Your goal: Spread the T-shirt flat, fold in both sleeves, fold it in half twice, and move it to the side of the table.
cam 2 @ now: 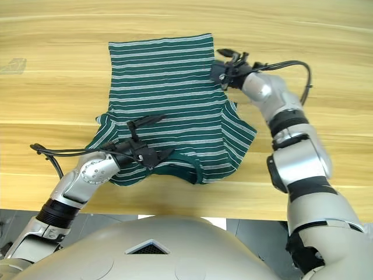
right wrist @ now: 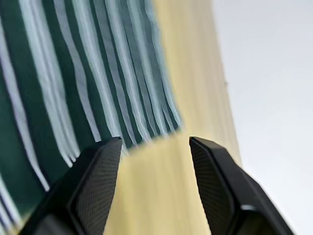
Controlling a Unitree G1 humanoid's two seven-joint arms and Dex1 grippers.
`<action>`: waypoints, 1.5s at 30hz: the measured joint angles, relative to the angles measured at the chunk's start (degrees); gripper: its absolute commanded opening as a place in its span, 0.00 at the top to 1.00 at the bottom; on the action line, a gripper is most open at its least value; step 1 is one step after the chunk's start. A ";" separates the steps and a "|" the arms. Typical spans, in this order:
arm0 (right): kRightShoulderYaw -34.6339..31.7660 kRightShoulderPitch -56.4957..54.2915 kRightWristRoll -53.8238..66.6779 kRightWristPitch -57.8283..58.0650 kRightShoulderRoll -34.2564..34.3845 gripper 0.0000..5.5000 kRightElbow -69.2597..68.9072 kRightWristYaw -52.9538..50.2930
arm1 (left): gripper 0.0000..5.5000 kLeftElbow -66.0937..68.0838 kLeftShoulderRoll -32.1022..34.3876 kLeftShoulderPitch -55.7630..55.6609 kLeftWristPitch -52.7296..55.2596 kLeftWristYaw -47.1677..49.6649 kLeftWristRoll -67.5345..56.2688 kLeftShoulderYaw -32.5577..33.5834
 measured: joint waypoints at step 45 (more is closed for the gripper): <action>-24.74 28.10 14.91 18.69 0.49 0.53 -57.28 -6.19 | 0.45 -26.60 -26.00 33.68 51.69 26.79 -76.50 33.32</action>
